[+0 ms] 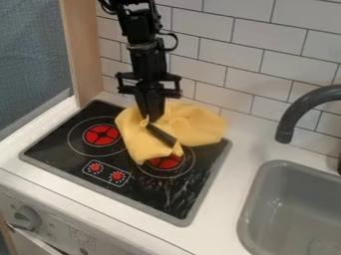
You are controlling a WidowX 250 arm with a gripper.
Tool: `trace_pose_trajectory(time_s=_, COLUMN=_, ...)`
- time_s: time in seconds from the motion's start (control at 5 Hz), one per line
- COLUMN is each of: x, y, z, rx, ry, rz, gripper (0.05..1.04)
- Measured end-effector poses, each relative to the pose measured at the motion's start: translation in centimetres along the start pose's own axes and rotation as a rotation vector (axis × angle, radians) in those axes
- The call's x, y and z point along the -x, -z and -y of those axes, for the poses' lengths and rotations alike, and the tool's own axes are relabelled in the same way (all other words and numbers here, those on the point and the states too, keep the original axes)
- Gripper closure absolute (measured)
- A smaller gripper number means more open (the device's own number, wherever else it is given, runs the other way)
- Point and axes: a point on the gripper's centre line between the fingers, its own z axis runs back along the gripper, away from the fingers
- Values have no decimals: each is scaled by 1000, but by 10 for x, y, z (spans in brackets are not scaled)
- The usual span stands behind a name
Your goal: Unfold the cloth from the middle to bottom left
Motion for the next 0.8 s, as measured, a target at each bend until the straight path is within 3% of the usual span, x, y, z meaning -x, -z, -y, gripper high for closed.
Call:
trace_pose_trajectory(time_s=0.4, x=16, y=-33, z=-4, rx=63, ry=35, rz=26, gripper=1034)
trace_pose_trajectory(time_s=0.8, x=51, y=-25, z=-21, rx=57, ry=47, rz=-124, gripper=1034)
